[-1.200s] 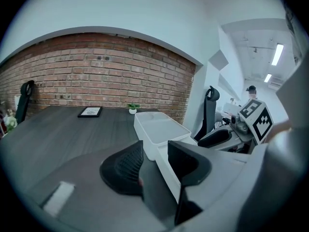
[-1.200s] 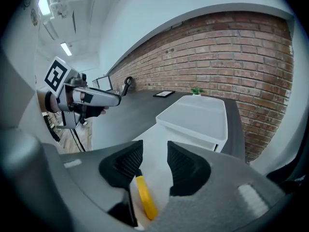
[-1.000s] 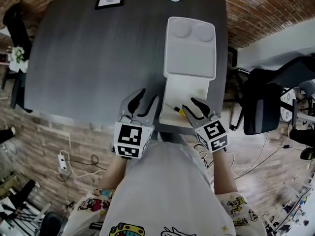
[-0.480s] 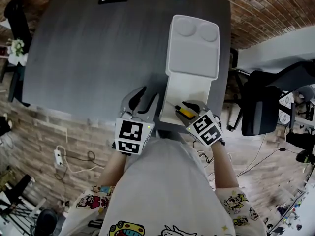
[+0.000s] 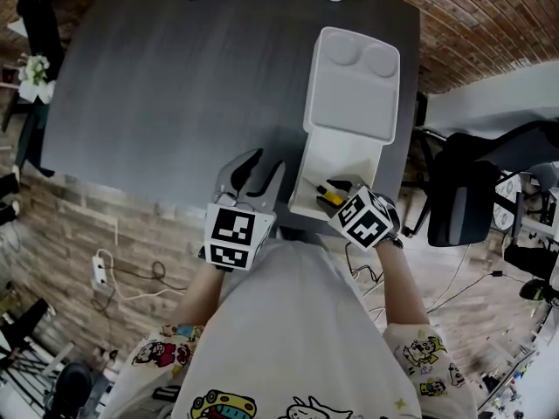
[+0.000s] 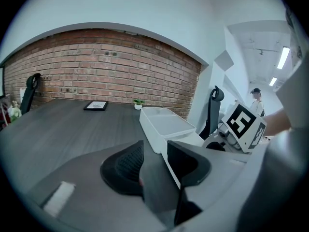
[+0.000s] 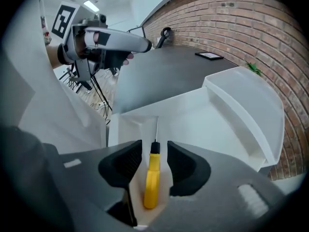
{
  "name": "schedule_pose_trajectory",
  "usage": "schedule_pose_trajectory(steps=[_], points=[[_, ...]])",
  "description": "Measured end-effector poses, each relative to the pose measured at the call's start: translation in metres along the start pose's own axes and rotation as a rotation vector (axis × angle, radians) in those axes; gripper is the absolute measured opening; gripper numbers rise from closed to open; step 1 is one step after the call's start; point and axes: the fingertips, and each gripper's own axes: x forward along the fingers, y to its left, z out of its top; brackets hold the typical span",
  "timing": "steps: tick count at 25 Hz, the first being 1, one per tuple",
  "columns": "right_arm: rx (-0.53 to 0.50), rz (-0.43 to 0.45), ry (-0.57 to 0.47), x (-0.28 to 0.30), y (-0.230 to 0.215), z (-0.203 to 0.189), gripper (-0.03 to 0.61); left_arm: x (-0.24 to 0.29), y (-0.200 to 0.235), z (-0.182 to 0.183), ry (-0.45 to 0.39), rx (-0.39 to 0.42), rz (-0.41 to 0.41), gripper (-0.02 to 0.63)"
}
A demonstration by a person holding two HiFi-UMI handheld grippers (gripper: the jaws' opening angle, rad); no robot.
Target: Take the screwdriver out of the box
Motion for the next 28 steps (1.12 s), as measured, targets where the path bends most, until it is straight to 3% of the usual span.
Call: schedule_pose_trajectory(steps=[11, 28], points=[[-0.143, 0.003, 0.163, 0.018, -0.001, -0.007, 0.167, -0.007, 0.010, -0.008, -0.005, -0.034, 0.029, 0.158], [-0.215, -0.050, 0.220, 0.027, -0.004, -0.011, 0.152, -0.015, 0.022, -0.010, -0.010, -0.069, 0.058, 0.155]])
